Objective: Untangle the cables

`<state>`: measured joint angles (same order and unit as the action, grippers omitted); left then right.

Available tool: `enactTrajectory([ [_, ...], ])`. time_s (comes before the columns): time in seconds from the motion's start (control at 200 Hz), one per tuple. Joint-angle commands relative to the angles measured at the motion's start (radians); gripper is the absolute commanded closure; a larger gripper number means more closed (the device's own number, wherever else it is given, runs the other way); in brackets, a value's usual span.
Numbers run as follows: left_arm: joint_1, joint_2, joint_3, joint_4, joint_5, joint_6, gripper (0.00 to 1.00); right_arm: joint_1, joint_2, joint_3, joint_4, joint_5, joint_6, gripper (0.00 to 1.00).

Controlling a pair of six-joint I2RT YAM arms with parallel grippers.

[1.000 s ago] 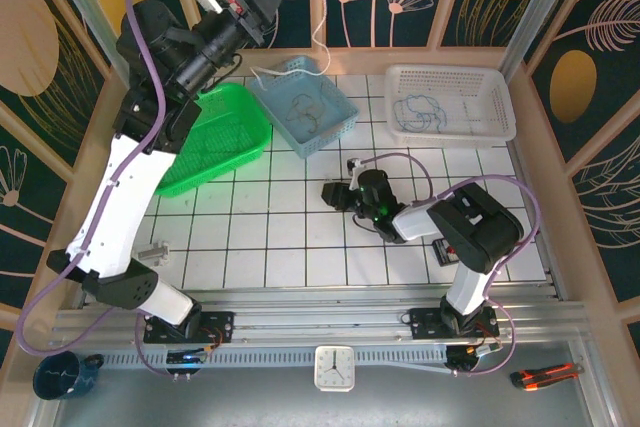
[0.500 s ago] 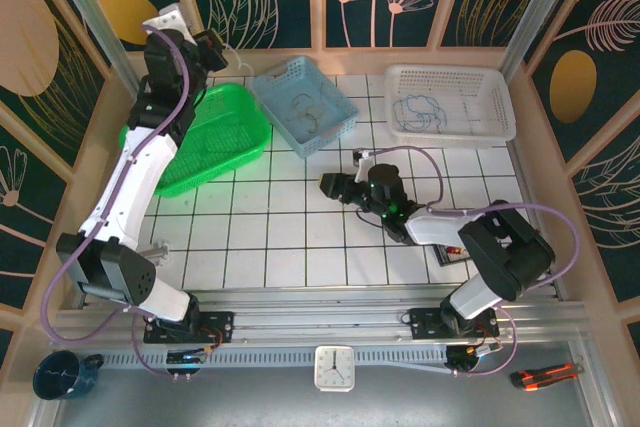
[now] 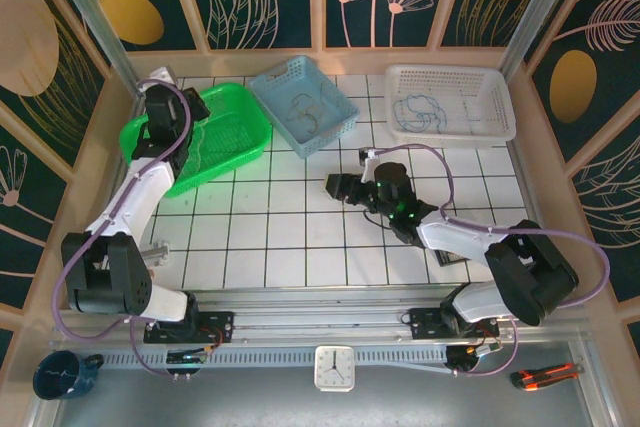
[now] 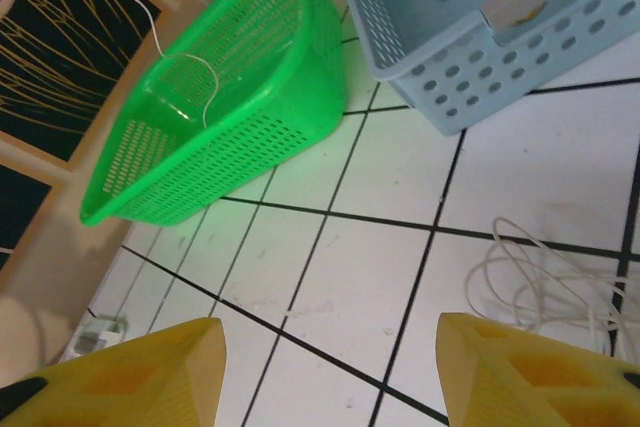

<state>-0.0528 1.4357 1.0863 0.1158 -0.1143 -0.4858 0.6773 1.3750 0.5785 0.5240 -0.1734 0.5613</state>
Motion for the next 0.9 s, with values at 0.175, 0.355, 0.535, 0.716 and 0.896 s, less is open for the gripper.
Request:
enactTrajectory([
  [0.175,0.022,-0.044,0.045,-0.010,0.007,0.048,0.01,0.008,-0.017,0.027,-0.123,0.085,-0.071,0.42],
  [0.355,0.023,-0.058,0.061,-0.051,0.070,0.035,0.01,0.007,-0.022,0.023,-0.168,0.120,-0.092,0.42],
  [0.535,0.021,-0.121,0.020,-0.046,0.219,-0.017,0.01,0.004,-0.030,0.007,-0.208,0.123,-0.110,0.43],
  [0.716,-0.046,-0.200,-0.050,-0.058,0.307,-0.045,0.01,-0.021,-0.056,-0.019,-0.236,0.105,-0.125,0.43],
  [0.896,-0.225,-0.256,-0.186,-0.053,0.262,-0.075,0.01,-0.104,-0.116,-0.056,-0.225,0.038,-0.088,0.44],
])
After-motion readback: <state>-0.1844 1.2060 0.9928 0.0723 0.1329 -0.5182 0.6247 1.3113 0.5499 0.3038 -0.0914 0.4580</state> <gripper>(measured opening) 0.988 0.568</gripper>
